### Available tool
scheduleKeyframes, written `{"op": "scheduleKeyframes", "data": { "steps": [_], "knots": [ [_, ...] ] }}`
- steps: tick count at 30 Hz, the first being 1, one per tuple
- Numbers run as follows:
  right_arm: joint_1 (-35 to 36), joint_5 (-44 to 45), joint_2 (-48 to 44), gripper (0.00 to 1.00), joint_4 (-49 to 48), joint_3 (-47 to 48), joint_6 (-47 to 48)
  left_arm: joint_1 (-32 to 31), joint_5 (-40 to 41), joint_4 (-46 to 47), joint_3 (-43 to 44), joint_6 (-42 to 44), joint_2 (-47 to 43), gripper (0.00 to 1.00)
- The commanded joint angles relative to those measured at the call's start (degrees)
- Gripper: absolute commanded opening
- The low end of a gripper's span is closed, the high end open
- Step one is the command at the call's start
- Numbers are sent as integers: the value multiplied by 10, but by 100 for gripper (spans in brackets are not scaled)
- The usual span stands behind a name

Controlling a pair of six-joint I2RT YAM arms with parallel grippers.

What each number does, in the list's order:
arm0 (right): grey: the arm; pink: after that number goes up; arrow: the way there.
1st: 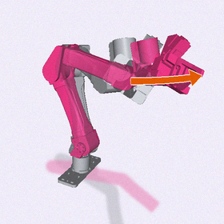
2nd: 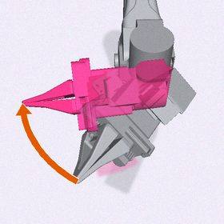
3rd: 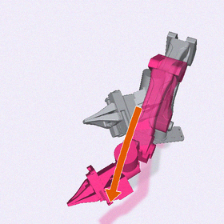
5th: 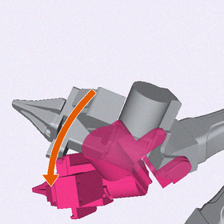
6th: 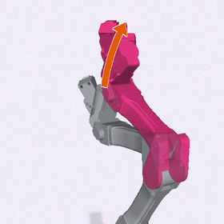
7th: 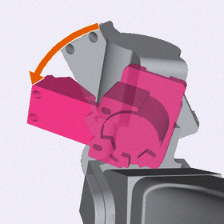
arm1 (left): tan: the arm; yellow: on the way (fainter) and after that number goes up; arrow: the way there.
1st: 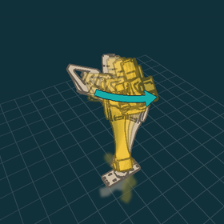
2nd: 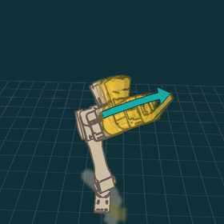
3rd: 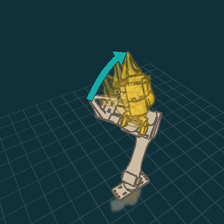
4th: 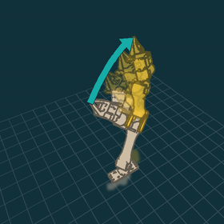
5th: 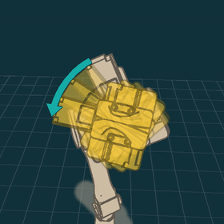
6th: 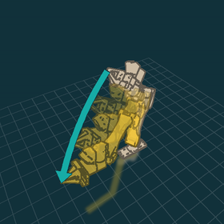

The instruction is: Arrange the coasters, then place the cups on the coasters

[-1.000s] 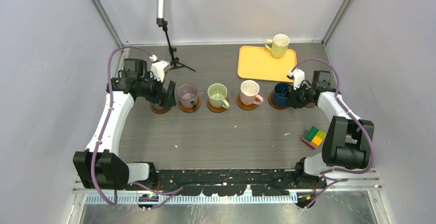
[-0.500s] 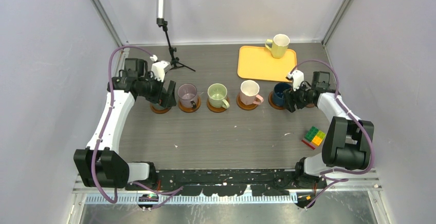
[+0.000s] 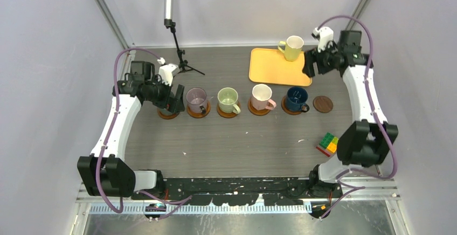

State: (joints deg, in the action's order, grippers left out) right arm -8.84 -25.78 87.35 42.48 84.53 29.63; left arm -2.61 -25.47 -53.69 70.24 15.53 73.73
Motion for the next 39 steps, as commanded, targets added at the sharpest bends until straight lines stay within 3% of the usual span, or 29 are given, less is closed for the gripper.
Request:
{"op": "scheduleKeyframes", "data": {
  "steps": [1,9,19,39],
  "knots": [
    [54,119,95,80,-43,99,-139,-2,8,4,18,5,-17,100],
    [152,306,255,80,-127,281,-186,-2,27,-3,15,20,-34,100],
    [190,412,447,80,-137,479,-150,-2,40,-7,9,29,-47,100],
    [204,488,566,80,-257,558,-71,-2,47,-1,-7,34,-52,100]
  ]
}}
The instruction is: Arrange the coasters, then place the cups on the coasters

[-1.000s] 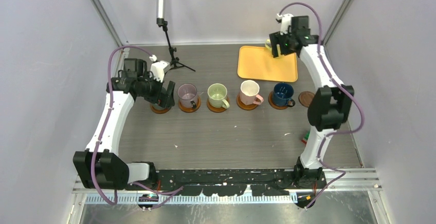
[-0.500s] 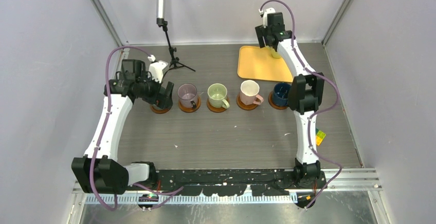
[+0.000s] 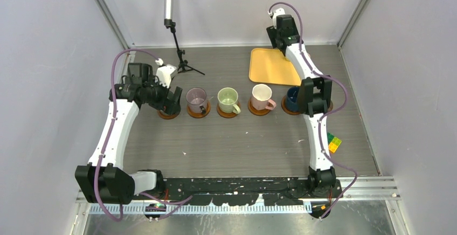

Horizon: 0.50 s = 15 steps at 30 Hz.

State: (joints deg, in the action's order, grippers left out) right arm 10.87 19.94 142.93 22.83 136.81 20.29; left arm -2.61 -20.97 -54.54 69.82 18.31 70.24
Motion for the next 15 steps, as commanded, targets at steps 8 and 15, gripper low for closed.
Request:
{"op": "scheduleKeyframes", "data": {
  "steps": [8,15],
  "knots": [
    [12,44,51,80,-73,77,53,-1,1,9,-3,5,-15,100],
    [14,56,78,80,-81,99,82,-2,1,7,-4,4,-18,100]
  ]
}}
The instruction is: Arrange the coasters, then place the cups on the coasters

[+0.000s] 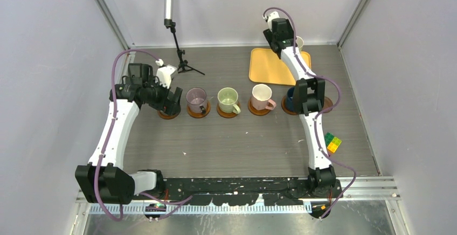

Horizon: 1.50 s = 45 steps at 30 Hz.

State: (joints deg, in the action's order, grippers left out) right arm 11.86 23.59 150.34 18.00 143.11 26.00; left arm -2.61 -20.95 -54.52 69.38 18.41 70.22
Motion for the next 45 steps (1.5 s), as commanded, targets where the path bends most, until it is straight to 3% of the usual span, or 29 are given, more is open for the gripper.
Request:
{"op": "scheduleKeyframes", "data": {
  "steps": [1,45],
  "knots": [
    [4,21,8,80,-35,37,29,-2,1,7,0,3,-17,100],
    [-21,-10,-143,86,-2,-139,37,-2,-10,8,-7,-1,-23,100]
  ]
}}
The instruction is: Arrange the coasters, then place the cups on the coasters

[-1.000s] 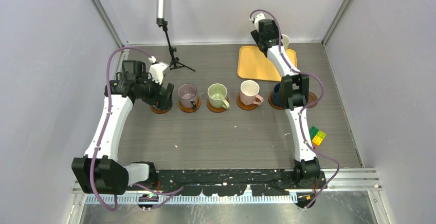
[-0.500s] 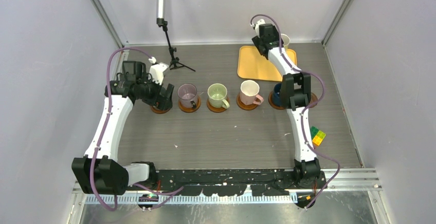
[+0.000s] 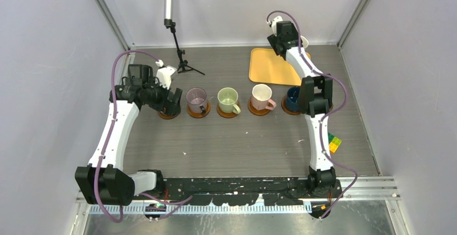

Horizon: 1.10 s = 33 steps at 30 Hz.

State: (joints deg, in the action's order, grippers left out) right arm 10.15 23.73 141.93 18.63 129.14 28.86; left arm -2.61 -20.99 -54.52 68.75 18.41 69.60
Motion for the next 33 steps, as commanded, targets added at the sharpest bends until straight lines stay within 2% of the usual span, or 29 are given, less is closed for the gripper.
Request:
{"op": "scheduleKeyframes", "data": {
  "steps": [1,11,22,28,30,33],
  "knots": [
    [-3,-15,-59,86,-6,1,8,-2,-9,7,-1,0,-17,100],
    [-2,-47,-55,87,26,6,4,-1,-8,2,-3,1,-22,100],
    [22,-49,-72,88,-6,7,12,-1,-8,1,0,3,-19,100],
    [35,-37,-37,87,-10,56,23,-1,-6,0,-2,5,-21,100],
    [36,-35,-17,84,-5,81,22,-1,-4,1,-2,4,-21,100],
    [39,-33,14,71,1,118,24,-1,-3,0,-4,5,-23,100]
  ]
}}
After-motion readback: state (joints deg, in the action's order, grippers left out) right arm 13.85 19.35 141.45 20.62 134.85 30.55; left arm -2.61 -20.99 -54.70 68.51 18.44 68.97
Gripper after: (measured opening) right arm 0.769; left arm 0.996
